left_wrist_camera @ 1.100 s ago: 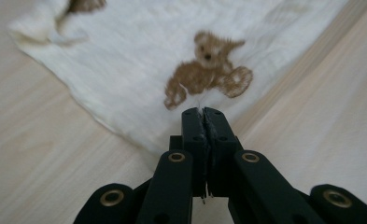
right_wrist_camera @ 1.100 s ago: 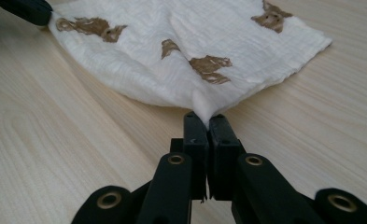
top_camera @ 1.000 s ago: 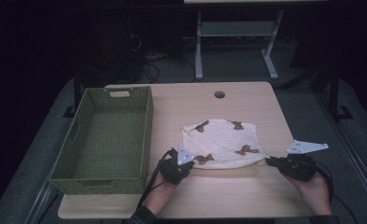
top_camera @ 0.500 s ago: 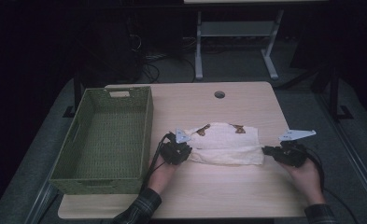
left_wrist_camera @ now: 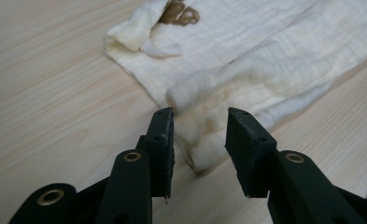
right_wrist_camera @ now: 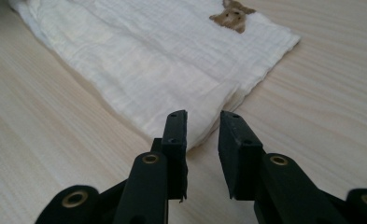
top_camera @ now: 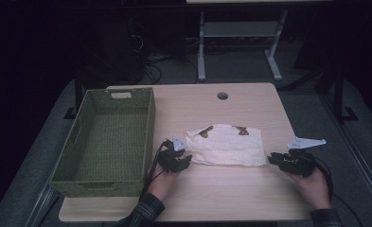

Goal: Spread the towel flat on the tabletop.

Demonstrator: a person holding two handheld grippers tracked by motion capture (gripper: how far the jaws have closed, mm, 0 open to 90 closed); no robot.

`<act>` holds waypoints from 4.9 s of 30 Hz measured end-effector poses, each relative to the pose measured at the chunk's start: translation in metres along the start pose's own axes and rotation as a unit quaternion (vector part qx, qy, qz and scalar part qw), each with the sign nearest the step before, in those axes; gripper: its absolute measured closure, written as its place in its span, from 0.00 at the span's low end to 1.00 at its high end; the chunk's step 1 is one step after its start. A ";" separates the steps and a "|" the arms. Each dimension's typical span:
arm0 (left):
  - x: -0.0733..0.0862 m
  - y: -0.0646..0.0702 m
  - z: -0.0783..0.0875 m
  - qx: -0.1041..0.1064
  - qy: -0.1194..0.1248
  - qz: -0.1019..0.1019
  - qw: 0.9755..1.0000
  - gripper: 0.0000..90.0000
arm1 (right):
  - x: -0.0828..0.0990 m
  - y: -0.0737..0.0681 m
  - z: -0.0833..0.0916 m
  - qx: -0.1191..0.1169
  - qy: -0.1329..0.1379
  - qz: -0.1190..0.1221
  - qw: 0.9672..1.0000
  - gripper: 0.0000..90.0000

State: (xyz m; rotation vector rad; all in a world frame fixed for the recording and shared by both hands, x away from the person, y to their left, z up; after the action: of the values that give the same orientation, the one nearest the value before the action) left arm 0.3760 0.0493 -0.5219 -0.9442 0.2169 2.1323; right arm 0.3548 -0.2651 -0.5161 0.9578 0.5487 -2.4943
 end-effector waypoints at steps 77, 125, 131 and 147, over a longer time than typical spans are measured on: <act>-0.006 0.027 0.032 0.044 0.034 -0.002 0.998 0.98 | 0.012 -0.004 -0.018 0.002 -0.028 0.000 1.000 0.79; 0.012 0.056 0.055 0.064 0.026 -0.018 0.997 0.68 | 0.041 -0.049 0.038 0.003 0.014 0.046 0.999 0.77; -0.003 0.037 0.030 0.040 0.028 0.000 0.999 0.67 | 0.017 -0.035 0.023 0.000 0.028 0.034 0.999 0.77; -0.037 -0.016 -0.048 0.008 0.018 0.006 1.000 0.92 | -0.028 0.007 -0.015 0.016 0.027 0.019 0.999 0.78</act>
State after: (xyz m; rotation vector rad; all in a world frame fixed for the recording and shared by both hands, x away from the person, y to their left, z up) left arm 0.4299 0.0175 -0.5281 -0.9741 0.2588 2.1228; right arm 0.3855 -0.2571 -0.5080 1.0416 0.5036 -2.4564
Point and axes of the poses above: each handheld gripper's, and its own axes: z roughly backward along the jaws, x roughly out of its underside, y roughly to its right, the point moved 10 cm from there along -z, roughly forward along the jaws, and after that the axes turned 9 degrees about -z, right-handed, at the moved point
